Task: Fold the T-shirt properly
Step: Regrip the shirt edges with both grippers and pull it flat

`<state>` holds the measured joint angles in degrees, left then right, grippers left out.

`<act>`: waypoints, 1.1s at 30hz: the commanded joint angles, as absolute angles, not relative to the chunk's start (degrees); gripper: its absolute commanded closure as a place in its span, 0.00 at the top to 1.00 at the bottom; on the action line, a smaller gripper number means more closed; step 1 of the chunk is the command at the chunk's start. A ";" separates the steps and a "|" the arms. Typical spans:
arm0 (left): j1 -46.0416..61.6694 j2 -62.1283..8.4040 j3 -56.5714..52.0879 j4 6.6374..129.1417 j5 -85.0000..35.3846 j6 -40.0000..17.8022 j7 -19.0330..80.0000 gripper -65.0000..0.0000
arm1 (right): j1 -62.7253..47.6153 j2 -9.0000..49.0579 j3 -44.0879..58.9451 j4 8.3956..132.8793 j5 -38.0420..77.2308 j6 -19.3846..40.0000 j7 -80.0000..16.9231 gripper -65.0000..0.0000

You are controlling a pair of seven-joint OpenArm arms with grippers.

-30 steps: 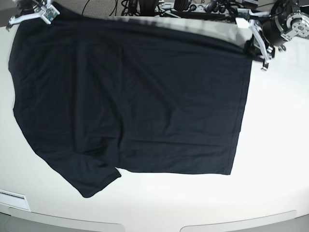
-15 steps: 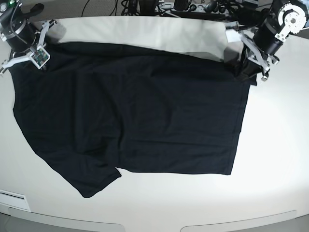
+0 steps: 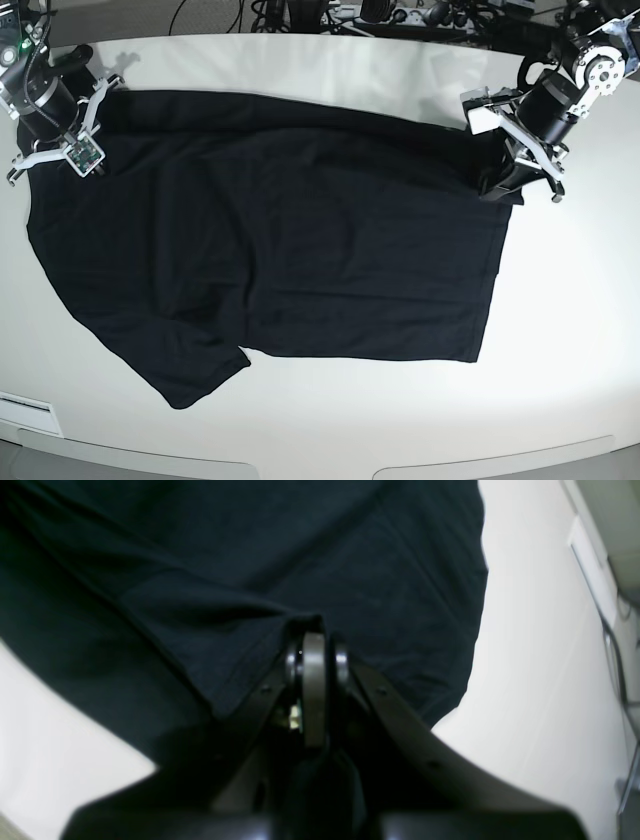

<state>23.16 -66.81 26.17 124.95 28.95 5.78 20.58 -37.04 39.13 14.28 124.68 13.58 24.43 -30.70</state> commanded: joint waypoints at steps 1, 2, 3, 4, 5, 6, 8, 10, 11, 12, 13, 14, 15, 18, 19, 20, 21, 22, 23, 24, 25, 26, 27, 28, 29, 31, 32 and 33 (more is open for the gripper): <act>22.85 -67.57 25.47 124.49 29.45 7.07 19.90 0.00 | -36.14 40.16 14.87 124.55 13.28 23.20 -29.80 0.00; 22.85 -67.40 25.47 123.46 29.45 7.09 19.66 0.00 | -35.64 40.16 14.87 123.90 13.30 22.52 -30.13 0.00; 22.83 -67.24 25.47 122.63 29.47 7.11 19.66 0.00 | -35.24 40.16 14.87 123.42 13.32 22.20 -30.72 0.00; 22.83 -67.00 25.47 122.04 29.50 7.16 19.64 0.00 | -35.22 40.16 14.87 123.15 13.28 21.96 -30.76 0.00; 22.83 -66.74 25.47 121.51 29.47 7.14 19.68 0.00 | -35.24 40.16 14.87 123.09 13.28 21.52 -30.87 0.00; 22.83 -66.46 25.47 121.10 29.47 7.14 19.64 0.00 | -35.24 40.14 14.87 123.09 13.28 21.39 -30.87 0.00; 22.20 -65.80 25.47 120.60 29.43 7.14 19.33 0.00 | -35.20 40.16 14.87 123.09 13.21 21.28 -30.87 0.00; 20.97 -65.12 25.47 120.38 28.67 7.11 19.31 0.00 | -35.22 40.16 14.87 123.09 13.10 20.23 -30.83 0.00; 20.27 -64.73 25.47 120.36 27.97 7.14 19.31 0.00 | -35.24 40.14 14.87 123.09 13.08 20.08 -30.85 0.00; 19.68 -64.42 25.47 120.36 26.89 7.11 19.33 0.00 | -35.24 40.14 14.87 123.09 13.08 20.08 -30.85 0.00; 19.09 -64.07 25.47 120.36 25.82 7.11 19.35 0.00 | -35.24 40.14 14.87 123.09 13.08 20.10 -30.87 0.00; 18.55 -63.66 25.47 120.36 25.34 7.11 19.35 0.00 | -35.24 40.14 14.87 123.09 13.08 20.16 -30.87 0.00; 18.13 -63.33 25.47 120.36 24.77 7.14 19.29 0.00 | -35.22 40.14 14.87 123.09 13.08 20.14 -30.83 0.00; 16.38 -62.54 25.47 120.27 24.32 7.07 19.27 0.00 | -34.20 40.14 14.87 123.07 13.13 20.40 -30.61 0.00; 15.73 -62.22 25.45 120.03 23.49 7.09 19.27 0.00 | -33.34 40.16 14.87 122.89 13.15 20.38 -30.59 0.00; 14.70 -61.76 25.45 119.31 22.65 7.09 19.25 0.00 | -32.29 40.16 14.87 122.45 13.21 20.21 -30.59 0.00; 13.56 -61.06 25.45 118.04 21.32 7.11 18.90 0.00 | -31.27 40.18 14.87 121.64 13.63 19.86 -30.57 0.03; 12.34 -60.34 25.45 116.22 19.62 7.11 17.98 0.00 | -30.30 40.18 14.87 120.68 14.20 19.27 -30.17 0.18; 11.29 -59.75 25.47 114.17 17.34 7.11 17.50 0.02 | -29.52 40.16 14.87 119.68 15.73 18.92 -29.69 0.34; 10.28 -59.09 25.45 112.20 15.22 7.16 17.28 0.15 | -28.84 40.16 14.87 118.72 16.75 18.79 -28.86 0.48; 9.47 -58.28 25.47 110.63 13.17 7.16 17.37 0.27 | -28.29 40.16 14.87 117.99 17.56 18.48 -28.49 0.58; 9.15 -57.65 25.47 109.71 11.05 7.18 17.34 0.36 | -27.75 40.16 14.87 117.69 18.17 18.28 -28.45 0.61; 9.17 -57.17 25.47 109.34 9.21 7.16 17.37 0.40 | -27.59 40.16 14.87 117.64 18.26 17.74 -28.42 0.60; 9.23 -56.84 25.47 109.32 7.75 7.16 17.39 0.39 | -27.62 40.16 14.87 117.67 18.24 17.02 -28.42 0.60; 9.39 -56.69 25.47 109.43 6.48 7.18 17.34 0.39 | -27.62 40.14 14.87 117.64 18.24 16.40 -28.42 0.60; 9.34 -56.31 25.47 109.49 5.45 7.38 17.34 0.32 | -27.62 40.05 14.87 117.67 18.24 15.90 -28.45 0.50; 9.37 -56.21 25.47 109.49 5.43 8.29 17.37 0.20 | -27.68 40.01 14.87 117.67 18.24 15.22 -28.71 0.35; 9.50 -56.16 25.47 109.49 5.43 9.91 17.34 0.05 | -27.77 40.01 14.87 117.71 18.41 14.15 -29.82 0.16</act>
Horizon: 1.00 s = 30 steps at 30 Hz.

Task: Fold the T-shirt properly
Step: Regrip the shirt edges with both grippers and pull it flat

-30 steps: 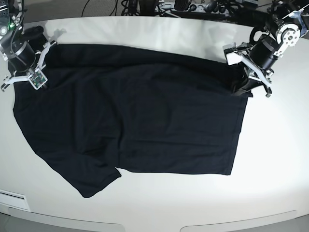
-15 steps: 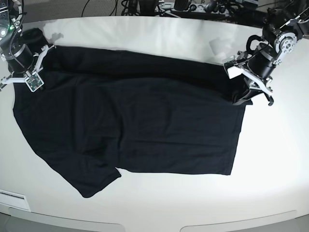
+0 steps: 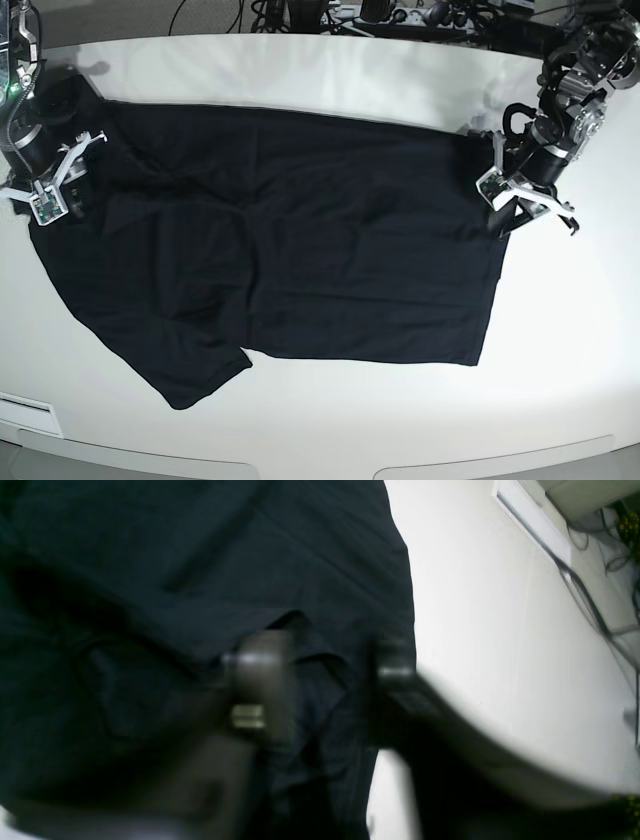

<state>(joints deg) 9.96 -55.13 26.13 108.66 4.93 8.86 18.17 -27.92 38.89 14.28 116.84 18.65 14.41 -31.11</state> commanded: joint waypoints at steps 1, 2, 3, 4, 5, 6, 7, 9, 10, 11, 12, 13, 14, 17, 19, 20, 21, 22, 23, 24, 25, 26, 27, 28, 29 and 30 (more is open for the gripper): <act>9.52 -56.18 25.47 109.49 5.43 11.84 17.28 0.00 | -27.77 39.88 14.87 117.73 19.77 13.06 -31.73 0.00; 9.47 -56.18 25.47 109.51 5.45 13.23 17.30 0.00 | -27.77 39.86 14.87 117.73 21.19 12.05 -33.80 0.00; 9.45 -56.18 25.47 109.56 5.45 13.69 17.28 0.00 | -27.77 39.83 14.87 117.73 23.18 12.08 -35.33 0.00; 9.47 -56.14 25.47 109.56 5.43 13.74 17.12 0.00 | -27.77 39.83 14.87 117.73 24.84 13.65 -36.49 0.00; 9.45 -55.83 25.47 109.54 4.95 13.28 16.62 0.00 | -27.77 39.81 14.87 117.73 26.11 15.75 -36.95 0.00; 9.13 -55.48 25.47 109.49 3.75 11.94 16.49 0.00 | -27.77 39.70 14.87 117.64 27.00 17.08 -37.04 0.00; 8.38 -54.96 25.47 109.38 1.58 9.21 16.53 0.00 | -27.75 39.66 14.85 117.45 27.53 17.23 -36.95 0.00; 6.28 -53.39 25.47 108.44 -2.79 3.92 16.56 0.00 | -27.57 39.68 14.13 116.57 28.53 17.08 -36.95 0.00; 5.21 -52.45 25.47 107.48 -4.64 1.69 16.71 0.00 | -27.40 39.70 13.37 115.90 28.53 17.12 -36.99 0.00; 4.05 -51.46 25.47 106.15 -6.20 -0.95 16.75 0.00 | -26.96 39.68 12.25 114.98 28.49 17.19 -37.39 0.00; 3.03 -50.43 25.47 104.49 -7.51 -3.66 16.97 0.00 | -26.41 39.70 10.90 113.65 28.47 17.41 -38.13 0.00; 2.13 -49.39 25.47 102.72 -8.75 -6.68 17.76 0.00 | -25.58 39.68 9.32 111.94 28.51 17.76 -38.89 0.00; 1.45 -48.21 25.47 101.03 -10.00 -9.45 19.59 0.00 | -24.67 39.70 7.57 109.84 28.51 18.09 -39.22 0.00; 0.82 -44.84 25.47 97.84 -11.09 -15.49 27.44 0.00 | -22.04 39.70 2.70 103.46 28.45 20.10 -41.25 0.00; 1.39 -43.90 25.47 97.60 -11.14 -18.20 31.73 0.00 | -21.37 39.70 0.97 101.30 28.01 20.62 -42.83 0.00; 2.00 -44.01 25.47 97.76 -11.51 -18.94 32.56 0.00 | -21.43 39.70 0.89 101.21 28.10 20.53 -43.57 0.00; 2.70 -44.21 25.47 98.17 -11.57 -19.25 33.32 0.00 | -21.50 39.72 0.91 101.36 28.51 20.47 -44.51 0.00; 3.55 -44.53 25.47 98.78 -11.51 -19.77 33.85 0.00 | -21.80 39.77 0.97 101.65 28.53 20.08 -45.84 0.00; 4.89 -45.15 25.47 99.77 -11.57 -20.27 34.13 0.00 | -22.46 39.75 1.23 102.26 28.58 19.90 -47.03 0.00; 6.42 -45.80 25.47 100.99 -11.64 -20.64 34.50 0.00 | -23.53 39.77 1.54 103.11 28.51 19.86 -48.34 0.00; 8.12 -46.46 25.47 102.39 -11.66 -20.64 34.87 0.00 | -24.93 39.77 2.02 104.14 28.53 19.77 -49.50 0.00; 9.87 -47.16 25.47 103.79 -11.60 -20.60 35.05 0.00 | -26.52 39.77 2.63 105.27 28.53 19.62 -50.37 0.00; 11.51 -47.94 25.47 105.10 -11.33 -20.60 35.03 0.00 | -28.38 39.81 3.40 106.52 28.51 19.49 -50.65 0.00; 12.88 -48.75 25.47 106.24 -11.00 -20.58 34.98 0.00 | -30.20 39.86 4.23 107.81 28.53 19.49 -50.63 0.00; 13.87 -49.50 25.47 107.11 -11.00 -20.53 35.00 0.00 | -31.81 39.86 5.08 109.16 28.51 19.51 -50.63 0.00; 14.57 -50.30 25.47 107.79 -11.03 -20.51 34.98 0.00 | -33.30 39.83 5.93 110.48 28.53 19.51 -50.63 0.00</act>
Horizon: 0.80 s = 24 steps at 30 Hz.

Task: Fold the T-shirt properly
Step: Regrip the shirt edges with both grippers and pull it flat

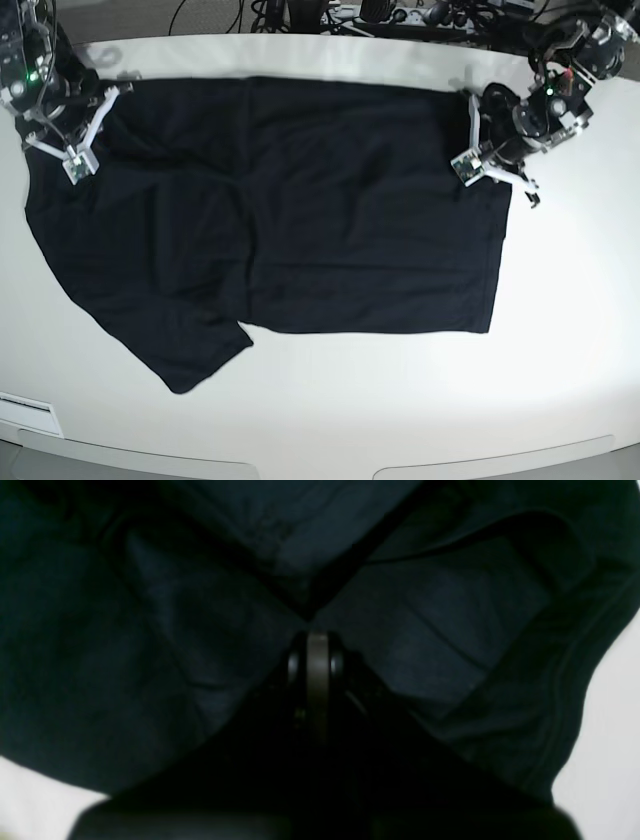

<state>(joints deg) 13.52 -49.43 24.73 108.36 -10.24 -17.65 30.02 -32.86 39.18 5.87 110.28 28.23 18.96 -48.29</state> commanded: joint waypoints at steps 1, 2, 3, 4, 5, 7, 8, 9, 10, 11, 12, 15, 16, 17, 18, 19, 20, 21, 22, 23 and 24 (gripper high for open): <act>15.03 -51.09 25.47 108.31 -11.05 -20.51 35.00 0.00 | -34.72 39.86 6.79 111.81 28.51 19.49 -50.63 0.00; 15.44 -51.86 25.47 108.71 -11.05 -20.40 34.98 0.00 | -35.99 39.83 7.68 112.97 28.51 19.49 -50.63 0.00; 15.70 -52.53 25.47 109.06 -11.09 -20.43 35.03 0.00 | -37.26 39.86 8.60 113.91 28.49 19.49 -50.59 0.00; 16.27 -53.17 25.47 109.47 -11.05 -20.38 35.03 0.00 | -38.37 39.83 9.47 114.58 28.51 19.51 -50.59 0.00; 16.97 -53.78 25.47 109.95 -11.18 -20.38 35.05 0.00 | -39.44 39.83 10.39 114.87 28.49 19.51 -50.54 0.00; 18.96 -54.61 25.47 111.31 -11.38 -19.88 35.90 0.00 | -41.34 39.83 12.03 114.93 28.05 19.57 -49.69 0.00; 20.01 -54.63 25.47 112.12 -11.35 -19.29 37.06 0.00 | -42.22 39.83 12.69 114.93 27.49 19.51 -49.15 0.00; 21.04 -54.59 25.47 112.84 -11.29 -18.41 38.63 0.00 | -42.87 39.83 13.21 114.93 26.50 19.51 -48.66 0.00; 21.89 -54.59 25.47 113.54 -11.25 -18.15 39.62 0.00 | -43.27 39.83 13.63 114.93 25.85 19.51 -48.66 0.00; 22.46 -54.61 25.47 114.08 -11.05 -18.20 40.32 0.00 | -43.33 39.86 13.89 114.93 25.43 19.51 -48.71 0.00; 22.74 -54.61 25.47 114.43 -11.05 -18.20 41.08 0.00 | -43.31 39.86 14.00 114.93 25.43 19.51 -48.75 0.00; 22.74 -54.59 25.47 115.66 -11.07 -18.20 42.33 0.00 | -43.35 39.83 13.98 114.93 25.65 19.53 -49.17 0.00; 22.90 -54.61 25.47 116.11 -11.07 -18.17 42.52 0.00 | -43.35 39.83 13.98 114.93 25.69 19.53 -49.34 0.00; 23.05 -54.61 25.47 116.36 -11.05 -18.15 42.59 0.00 | -43.33 39.83 13.98 114.93 25.67 19.51 -49.32 0.00; 23.07 -54.59 25.47 116.40 -11.09 -18.02 42.74 0.00 | -43.31 39.83 13.98 114.93 25.63 19.51 -49.25 0.00; 23.16 -54.59 25.47 116.40 -11.09 -17.85 43.07 0.00 | -43.29 39.83 13.98 114.93 25.47 19.44 -48.88 0.00; 23.18 -54.59 25.47 116.49 -11.09 -17.69 43.40 0.00 | -43.13 39.83 13.98 114.93 25.45 19.44 -48.62 0.00; 23.16 -54.59 25.47 116.60 -11.07 -17.54 43.79 0.00 | -43.13 39.83 13.98 114.93 25.45 19.46 -48.66 0.00; 23.14 -54.61 25.45 116.73 -10.94 -17.54 43.86 0.00 | -43.11 39.86 14.00 114.93 25.45 19.46 -48.64 0.00; 23.00 -54.61 25.45 116.92 -10.22 -17.54 43.83 0.00 | -42.96 39.86 14.00 114.96 25.45 19.49 -48.66 0.00; 22.90 -54.61 25.45 117.21 -8.93 -17.54 43.77 0.00 | -42.83 39.86 14.00 115.02 25.45 19.44 -48.69 0.00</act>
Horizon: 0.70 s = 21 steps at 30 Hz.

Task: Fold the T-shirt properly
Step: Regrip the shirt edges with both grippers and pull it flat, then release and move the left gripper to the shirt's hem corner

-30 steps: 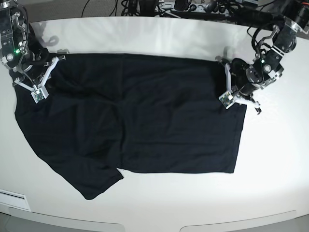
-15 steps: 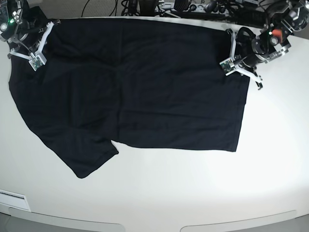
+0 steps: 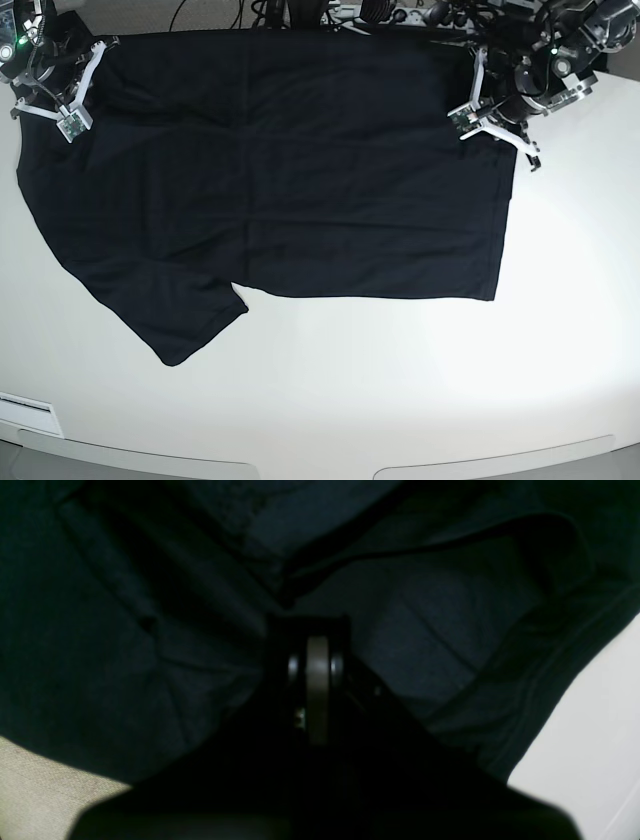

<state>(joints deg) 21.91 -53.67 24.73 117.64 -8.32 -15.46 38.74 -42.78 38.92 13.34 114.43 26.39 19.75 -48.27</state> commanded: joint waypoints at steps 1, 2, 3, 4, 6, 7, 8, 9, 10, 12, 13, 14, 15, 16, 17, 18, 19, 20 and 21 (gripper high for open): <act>22.79 -54.61 25.41 117.64 -7.55 -17.37 43.75 0.00 | -42.81 39.88 14.00 115.22 25.45 19.42 -48.69 0.00; 22.65 -54.61 25.36 118.26 -6.39 -16.60 43.75 0.00 | -42.81 39.88 14.00 115.61 25.43 19.42 -48.69 0.00; 22.65 -54.61 25.36 119.02 -5.30 -15.03 43.79 0.00 | -42.81 39.88 14.00 116.25 25.45 19.40 -48.69 0.02; 22.70 -54.61 25.36 119.96 -4.21 -13.54 43.79 0.00 | -42.83 39.88 14.00 117.19 25.45 19.14 -48.71 0.07; 22.70 -54.61 25.36 122.13 -2.44 -10.85 43.86 0.00 | -42.83 39.88 14.00 119.77 24.73 16.97 -48.73 0.11; 22.70 -54.61 25.36 123.22 -1.37 -9.45 43.94 0.00 | -42.83 39.88 14.00 121.32 23.38 15.81 -48.71 0.11; 22.70 -54.61 25.36 124.38 -0.21 -7.99 44.01 0.00 | -42.83 39.88 14.00 122.96 21.65 14.70 -48.66 0.11; 22.70 -54.61 25.36 125.56 1.10 -6.63 44.03 0.00 | -42.83 39.86 14.00 124.64 19.57 13.43 -48.64 0.11; 22.70 -54.61 25.36 126.67 2.81 -5.04 44.01 0.00 | -42.83 39.88 14.00 126.23 17.52 12.19 -48.29 0.11; 22.68 -54.61 25.30 128.51 6.63 -1.41 43.75 0.00 | -42.87 39.86 14.00 129.03 13.67 9.76 -46.46 0.11; 22.65 -54.59 24.97 129.08 8.27 0.19 42.92 0.00 | -42.85 39.83 14.00 129.97 12.56 8.82 -45.67 0.11; 22.50 -54.61 24.21 129.40 9.34 1.39 41.65 0.00 | -42.85 39.86 14.00 130.58 11.70 8.03 -44.95 0.11; 22.02 -54.59 22.98 129.43 9.63 2.37 40.42 0.00 | -42.85 39.86 14.00 130.78 11.51 7.84 -44.12 0.11; 21.12 -54.59 21.34 129.29 8.88 3.01 39.24 0.00 | -42.85 39.83 14.00 130.78 11.53 7.86 -43.18 0.11; 19.86 -54.59 19.16 128.99 7.09 3.70 38.30 0.00 | -42.85 39.83 14.00 130.78 11.57 7.88 -42.74 0.11; 18.26 -54.59 16.56 128.40 4.32 4.43 37.12 0.00 | -42.85 39.83 14.00 130.78 11.60 7.88 -42.63 0.11; 16.47 -54.59 13.65 127.42 1.17 5.04 35.66 0.00 | -42.85 39.83 14.00 130.78 11.60 7.88 -42.63 0.11; 14.68 -54.59 10.59 125.91 -2.28 5.28 34.02 0.00 | -42.87 39.83 14.00 130.76 11.57 7.88 -42.65 0.11; 12.88 -54.39 7.68 123.92 -6.02 5.21 32.27 0.00 | -42.89 39.81 14.00 130.78 11.60 7.90 -42.70 0.11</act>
<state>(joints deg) 13.26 -53.25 7.97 123.24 -7.16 4.23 32.62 -42.85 39.00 13.39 129.84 11.99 8.32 -43.92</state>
